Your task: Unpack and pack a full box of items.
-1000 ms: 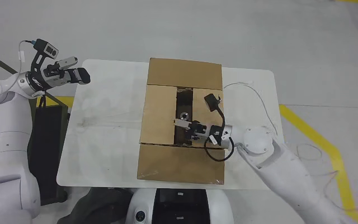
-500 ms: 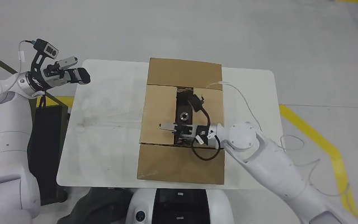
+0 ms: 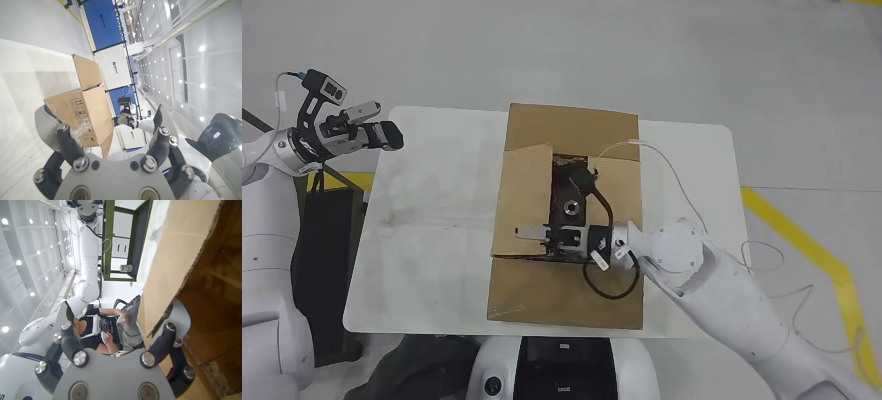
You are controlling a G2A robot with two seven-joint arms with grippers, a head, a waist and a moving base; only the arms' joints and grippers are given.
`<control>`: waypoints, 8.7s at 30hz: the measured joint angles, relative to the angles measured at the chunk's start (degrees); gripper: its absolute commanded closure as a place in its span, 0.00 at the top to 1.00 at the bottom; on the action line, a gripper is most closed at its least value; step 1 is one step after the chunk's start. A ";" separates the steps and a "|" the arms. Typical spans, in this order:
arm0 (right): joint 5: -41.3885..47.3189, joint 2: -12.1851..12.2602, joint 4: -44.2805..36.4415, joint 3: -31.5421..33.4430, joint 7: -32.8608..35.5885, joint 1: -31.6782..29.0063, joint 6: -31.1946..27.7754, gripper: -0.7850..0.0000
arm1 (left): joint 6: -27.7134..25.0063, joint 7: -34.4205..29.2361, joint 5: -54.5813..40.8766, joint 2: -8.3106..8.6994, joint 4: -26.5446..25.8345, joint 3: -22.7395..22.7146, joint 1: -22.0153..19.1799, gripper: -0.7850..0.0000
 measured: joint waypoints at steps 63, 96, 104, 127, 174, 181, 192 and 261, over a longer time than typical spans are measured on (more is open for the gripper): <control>-17.94 -15.09 9.17 -15.46 -12.88 10.33 -1.12 1.00 | 8.32 6.86 -3.84 -1.31 -8.16 14.97 -2.40 1.00; -22.65 -6.31 -12.24 16.68 -6.66 -17.39 3.27 1.00 | 4.56 14.09 4.49 -3.30 2.14 23.65 -4.49 1.00; -22.36 -5.17 -15.52 21.84 -6.55 -23.43 0.37 1.00 | 5.21 15.66 5.86 -3.33 -0.66 24.20 -2.94 1.00; -20.00 -4.40 -14.05 23.20 -4.35 -23.99 -2.10 1.00 | 7.61 12.94 3.87 -2.05 -6.37 20.34 1.59 1.00; -7.07 -0.77 -16.36 30.42 14.01 -33.78 -4.73 1.00 | 23.36 24.62 4.95 -1.00 -35.50 21.46 4.79 1.00; -7.12 -0.77 -16.40 30.44 13.99 -33.80 -4.71 1.00 | 23.34 24.58 4.90 -0.99 -35.51 21.41 4.82 1.00; -7.10 -0.78 -16.41 30.39 13.84 -33.83 -4.70 1.00 | 23.33 24.70 5.00 -0.99 -35.65 21.44 4.88 1.00; -8.07 1.43 -18.29 24.46 -0.18 -37.55 0.87 1.00 | 20.61 35.80 4.86 -16.59 -24.02 51.51 -11.74 1.00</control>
